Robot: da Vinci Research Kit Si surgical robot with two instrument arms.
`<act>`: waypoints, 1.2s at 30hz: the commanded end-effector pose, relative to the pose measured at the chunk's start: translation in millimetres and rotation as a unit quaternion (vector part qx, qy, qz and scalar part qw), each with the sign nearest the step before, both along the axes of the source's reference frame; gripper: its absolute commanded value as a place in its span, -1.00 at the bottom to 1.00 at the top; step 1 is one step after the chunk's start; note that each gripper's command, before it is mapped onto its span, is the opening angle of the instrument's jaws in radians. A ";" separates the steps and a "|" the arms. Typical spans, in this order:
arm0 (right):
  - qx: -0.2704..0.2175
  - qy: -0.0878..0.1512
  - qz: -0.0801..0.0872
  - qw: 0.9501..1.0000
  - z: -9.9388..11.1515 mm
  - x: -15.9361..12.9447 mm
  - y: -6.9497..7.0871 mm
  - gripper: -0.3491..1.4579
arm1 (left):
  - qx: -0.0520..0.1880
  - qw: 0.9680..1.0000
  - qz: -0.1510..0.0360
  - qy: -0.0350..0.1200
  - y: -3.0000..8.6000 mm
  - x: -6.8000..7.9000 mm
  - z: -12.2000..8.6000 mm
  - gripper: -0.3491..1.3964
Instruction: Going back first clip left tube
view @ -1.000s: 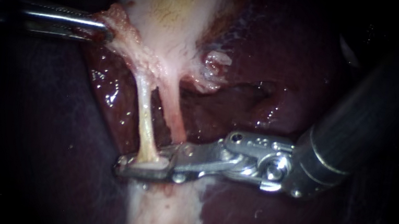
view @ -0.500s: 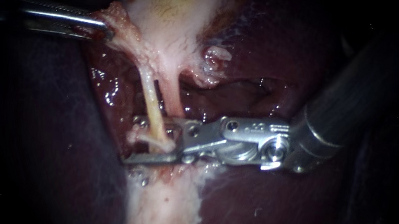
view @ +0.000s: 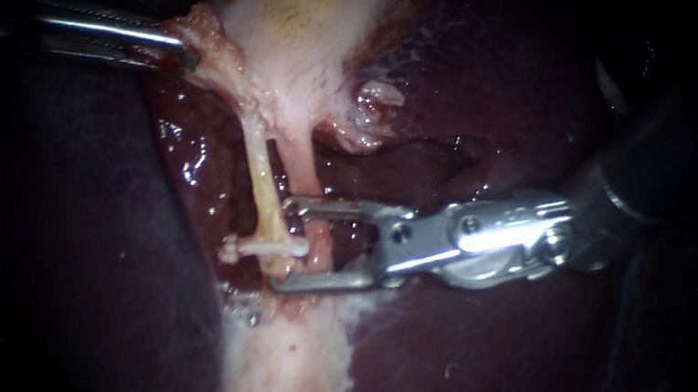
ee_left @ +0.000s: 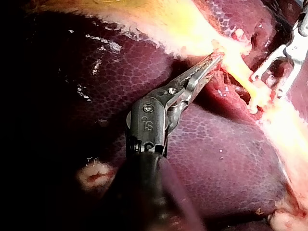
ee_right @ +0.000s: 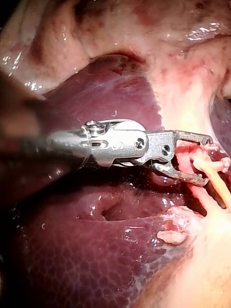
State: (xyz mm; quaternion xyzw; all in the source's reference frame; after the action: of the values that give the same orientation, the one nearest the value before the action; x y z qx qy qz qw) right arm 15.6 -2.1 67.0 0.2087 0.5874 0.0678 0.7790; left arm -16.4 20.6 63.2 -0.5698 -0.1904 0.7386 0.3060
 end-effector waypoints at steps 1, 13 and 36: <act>-0.006 0.001 -0.002 1.000 -0.4 -1.0 0.3 -0.06 | 0.000 1.000 0.000 0.000 0.0 0.0 0.0 -1.00; -0.017 -0.012 0.002 1.000 -1.3 -9.1 1.3 -0.06 | 0.000 1.000 0.000 0.000 0.0 0.0 0.1 -1.00; -0.023 -0.023 0.004 0.999 -1.8 -11.5 2.3 -0.06 | -0.011 1.000 -0.002 0.005 -1.2 -3.2 4.8 -1.00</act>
State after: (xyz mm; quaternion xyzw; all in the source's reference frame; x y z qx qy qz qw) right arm 4.1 0.2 65.2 0.1872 0.5719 0.0619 0.7963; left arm -19.8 19.4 68.3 -0.5703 -0.1802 0.7428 0.3008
